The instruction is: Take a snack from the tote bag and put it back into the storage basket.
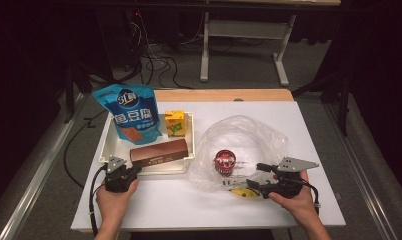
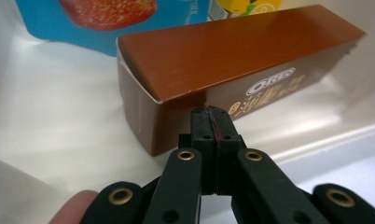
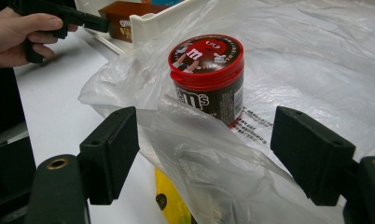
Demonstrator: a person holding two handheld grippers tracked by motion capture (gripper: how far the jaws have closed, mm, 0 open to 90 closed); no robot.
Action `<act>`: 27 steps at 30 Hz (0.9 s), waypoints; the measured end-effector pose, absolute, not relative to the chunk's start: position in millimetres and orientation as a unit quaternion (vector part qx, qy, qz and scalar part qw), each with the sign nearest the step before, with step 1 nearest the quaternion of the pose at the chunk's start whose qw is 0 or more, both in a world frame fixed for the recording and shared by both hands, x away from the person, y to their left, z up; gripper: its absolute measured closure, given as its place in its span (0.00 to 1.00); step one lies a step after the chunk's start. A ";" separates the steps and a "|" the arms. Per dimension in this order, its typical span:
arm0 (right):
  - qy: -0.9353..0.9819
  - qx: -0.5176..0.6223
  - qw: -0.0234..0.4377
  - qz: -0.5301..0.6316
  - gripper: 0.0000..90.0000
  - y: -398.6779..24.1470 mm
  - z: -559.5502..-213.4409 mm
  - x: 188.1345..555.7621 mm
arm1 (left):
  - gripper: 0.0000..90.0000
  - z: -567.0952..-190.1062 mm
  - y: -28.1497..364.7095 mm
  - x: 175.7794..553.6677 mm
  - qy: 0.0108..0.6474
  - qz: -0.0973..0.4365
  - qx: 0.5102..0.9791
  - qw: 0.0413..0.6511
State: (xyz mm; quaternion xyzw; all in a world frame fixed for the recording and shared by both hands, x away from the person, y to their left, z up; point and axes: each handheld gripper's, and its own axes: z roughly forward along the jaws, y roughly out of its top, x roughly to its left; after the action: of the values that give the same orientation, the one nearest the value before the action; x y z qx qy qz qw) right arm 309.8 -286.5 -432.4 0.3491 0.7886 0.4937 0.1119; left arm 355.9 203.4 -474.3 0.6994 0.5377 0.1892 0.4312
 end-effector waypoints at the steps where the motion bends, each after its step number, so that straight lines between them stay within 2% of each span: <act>1: 0.789 0.349 0.112 0.494 0.27 -286.4 -432.5 309.7 | 1.00 -474.2 203.4 357.0 0.538 0.185 0.696 0.437; 2: 0.789 0.349 0.111 0.493 0.27 -286.4 -432.4 309.7 | 1.00 -472.3 203.2 359.0 0.539 0.174 0.693 0.446; 5: 0.789 0.350 0.111 0.492 0.27 -285.9 -432.9 309.9 | 1.00 -468.1 199.7 361.6 0.534 0.187 0.697 0.439; 13: 0.790 0.348 0.113 0.492 0.27 -283.9 -433.1 309.5 | 1.00 -468.5 189.6 371.6 0.551 0.184 0.690 0.431; 20: 0.786 0.352 0.115 0.495 0.27 -287.5 -432.5 310.0 | 1.00 -451.6 159.5 367.8 0.505 0.163 0.711 0.462; 27: 0.787 0.351 0.116 0.494 0.27 -285.9 -431.8 308.8 | 1.00 -449.4 126.6 383.6 0.484 0.135 0.726 0.469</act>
State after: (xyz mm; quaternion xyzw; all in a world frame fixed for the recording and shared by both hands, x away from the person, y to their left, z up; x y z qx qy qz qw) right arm 308.8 -285.9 -431.8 0.3510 0.7868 0.4942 0.1159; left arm 383.6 126.6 -449.4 0.7262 0.4844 0.1352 0.4688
